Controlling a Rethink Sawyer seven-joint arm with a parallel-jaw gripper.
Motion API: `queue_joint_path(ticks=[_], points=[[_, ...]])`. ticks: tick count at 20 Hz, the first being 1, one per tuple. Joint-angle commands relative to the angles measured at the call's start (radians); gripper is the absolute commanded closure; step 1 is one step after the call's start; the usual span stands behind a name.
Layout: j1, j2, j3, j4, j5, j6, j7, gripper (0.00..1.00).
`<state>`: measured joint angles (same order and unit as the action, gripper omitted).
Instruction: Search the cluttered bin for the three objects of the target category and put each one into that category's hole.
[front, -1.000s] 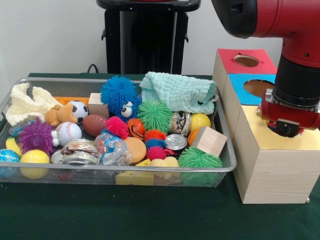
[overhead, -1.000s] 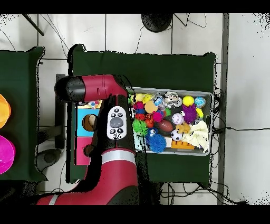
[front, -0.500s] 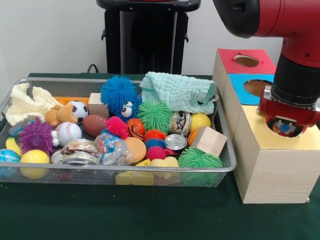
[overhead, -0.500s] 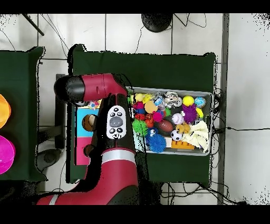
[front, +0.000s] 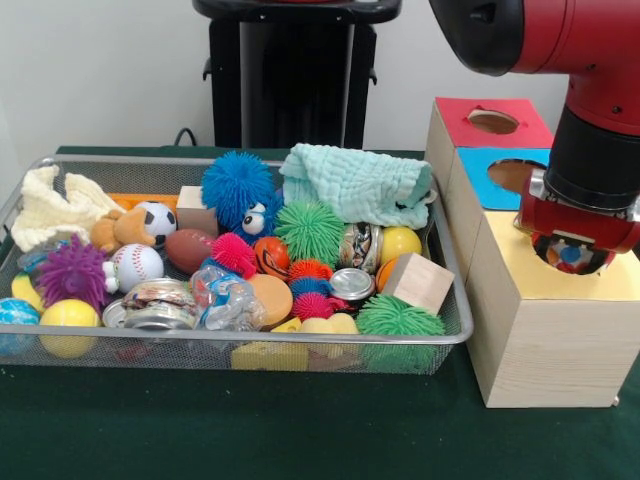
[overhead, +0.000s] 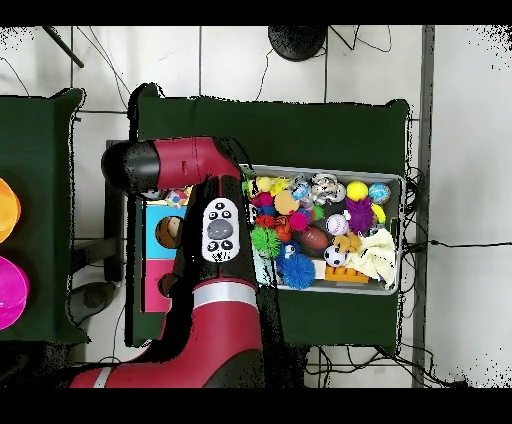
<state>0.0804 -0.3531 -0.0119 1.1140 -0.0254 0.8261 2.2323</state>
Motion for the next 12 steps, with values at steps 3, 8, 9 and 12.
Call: queue_joint_path(ticks=[3,8,9,12], points=[[-0.029,0.01,0.108,-0.083,-0.027,0.059,-0.107,0.0],[-0.037,0.003,0.117,-0.065,-0.029,0.093,-0.134,0.0],[-0.038,0.002,0.119,-0.062,-0.029,0.087,-0.134,0.0],[-0.042,0.005,0.125,-0.066,-0.028,0.085,-0.133,0.0]])
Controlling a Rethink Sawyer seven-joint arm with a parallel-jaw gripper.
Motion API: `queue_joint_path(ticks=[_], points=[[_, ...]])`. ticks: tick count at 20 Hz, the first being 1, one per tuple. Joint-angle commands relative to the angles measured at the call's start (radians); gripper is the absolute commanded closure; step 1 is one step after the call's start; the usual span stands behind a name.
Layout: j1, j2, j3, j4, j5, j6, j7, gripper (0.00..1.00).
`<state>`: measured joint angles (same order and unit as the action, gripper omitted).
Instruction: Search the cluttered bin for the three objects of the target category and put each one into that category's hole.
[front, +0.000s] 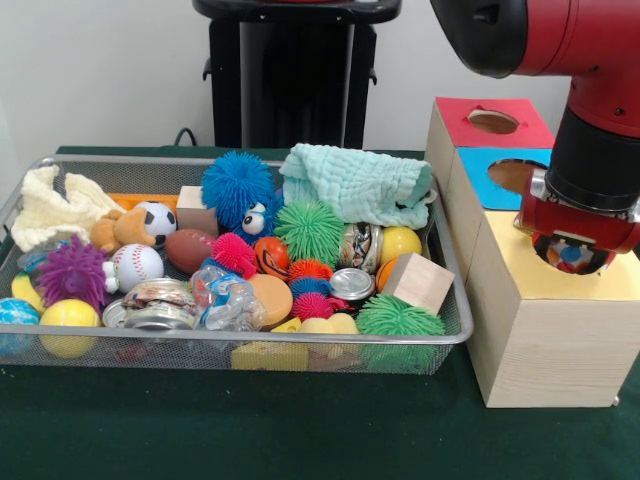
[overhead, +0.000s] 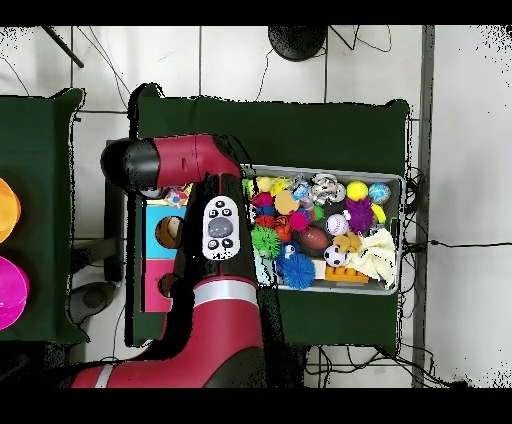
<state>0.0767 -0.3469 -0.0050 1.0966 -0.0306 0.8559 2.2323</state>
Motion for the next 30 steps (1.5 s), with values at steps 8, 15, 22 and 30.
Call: queue_joint_path(ticks=[8,15,22,30], points=[[-0.038,0.0,0.122,-0.067,-0.026,0.052,-0.105,0.0],[-0.039,0.004,0.125,-0.092,-0.029,0.073,-0.109,0.0],[-0.032,-0.009,0.115,-0.119,-0.037,0.108,-0.107,0.0],[-0.012,-0.093,0.094,-0.156,-0.059,0.198,-0.114,0.0]])
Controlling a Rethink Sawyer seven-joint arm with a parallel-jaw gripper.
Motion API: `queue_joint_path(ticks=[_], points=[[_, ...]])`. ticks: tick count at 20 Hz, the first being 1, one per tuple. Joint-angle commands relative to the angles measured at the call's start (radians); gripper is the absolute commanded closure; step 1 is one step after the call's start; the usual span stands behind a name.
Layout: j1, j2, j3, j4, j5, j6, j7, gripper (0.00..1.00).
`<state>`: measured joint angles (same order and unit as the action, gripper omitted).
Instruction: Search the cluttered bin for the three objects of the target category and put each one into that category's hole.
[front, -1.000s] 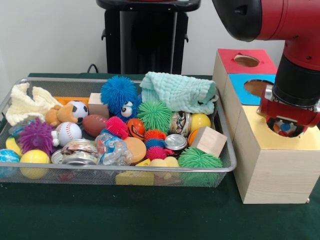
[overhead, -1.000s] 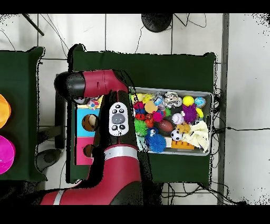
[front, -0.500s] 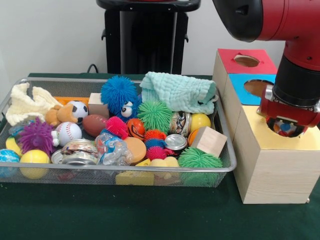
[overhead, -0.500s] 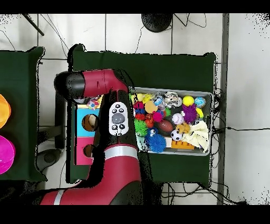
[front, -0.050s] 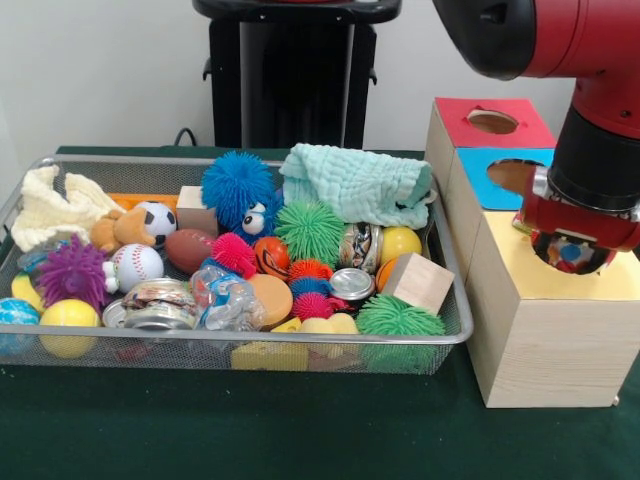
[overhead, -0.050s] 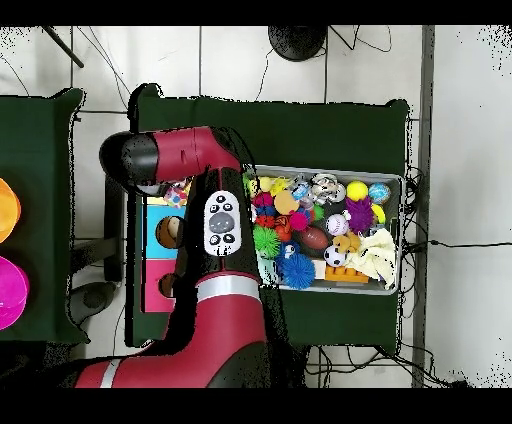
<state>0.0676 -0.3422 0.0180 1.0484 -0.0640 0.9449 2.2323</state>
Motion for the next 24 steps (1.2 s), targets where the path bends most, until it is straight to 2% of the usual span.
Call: queue_joint_path(ticks=[1,5,18,24], points=[[-0.005,-0.108,0.072,-0.109,-0.023,0.127,-0.112,0.0],[-0.006,-0.13,0.072,-0.141,-0.018,0.202,-0.1,0.0],[0.011,-0.155,0.059,-0.216,-0.019,0.346,-0.048,0.0],[0.025,-0.174,0.044,-0.13,-0.02,0.29,-0.017,0.0]])
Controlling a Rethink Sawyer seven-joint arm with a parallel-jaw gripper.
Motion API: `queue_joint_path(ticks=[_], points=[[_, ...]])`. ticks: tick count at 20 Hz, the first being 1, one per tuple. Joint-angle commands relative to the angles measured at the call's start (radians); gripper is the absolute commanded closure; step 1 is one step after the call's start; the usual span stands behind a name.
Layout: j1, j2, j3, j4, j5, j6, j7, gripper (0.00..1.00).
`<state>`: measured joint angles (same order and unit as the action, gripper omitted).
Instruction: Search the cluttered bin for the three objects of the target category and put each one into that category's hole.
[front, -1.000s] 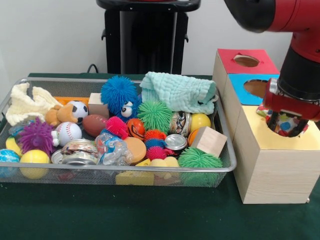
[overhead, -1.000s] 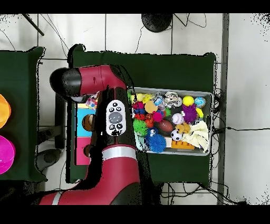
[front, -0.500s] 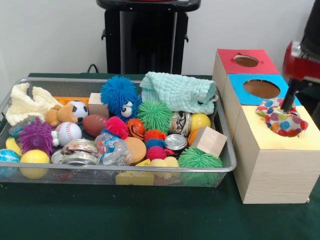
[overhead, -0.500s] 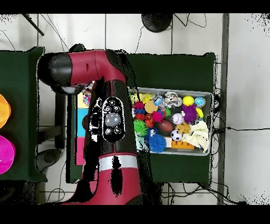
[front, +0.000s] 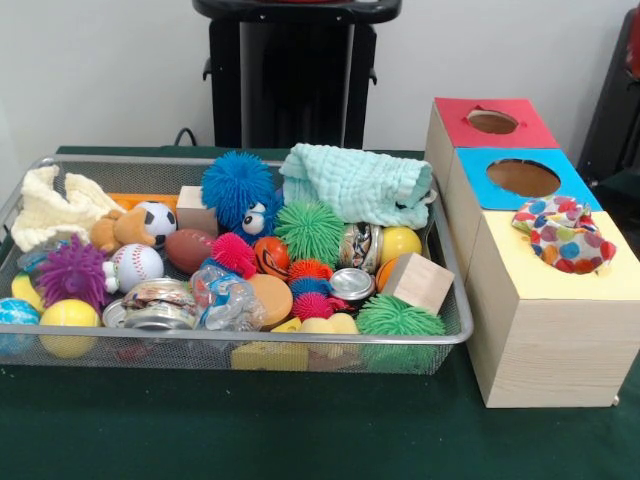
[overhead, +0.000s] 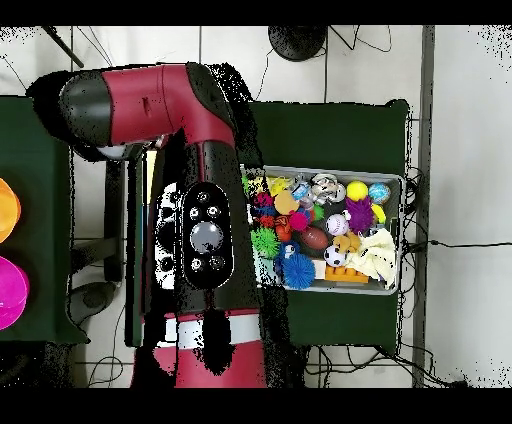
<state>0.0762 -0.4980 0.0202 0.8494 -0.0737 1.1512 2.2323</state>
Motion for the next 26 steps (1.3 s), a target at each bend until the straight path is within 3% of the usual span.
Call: queue_joint_path(ticks=[1,6,7,13,26], points=[[0.018,-0.022,0.04,0.092,-0.008,0.078,-0.008,0.0],[0.032,-0.035,0.02,0.2,0.041,0.09,0.11,0.0],[0.034,-0.04,0.019,0.234,0.048,0.054,0.122,0.0],[0.05,-0.05,-0.005,0.34,0.009,-0.129,0.108,0.0],[0.054,-0.061,-0.017,0.564,0.007,-0.368,0.119,0.0]])
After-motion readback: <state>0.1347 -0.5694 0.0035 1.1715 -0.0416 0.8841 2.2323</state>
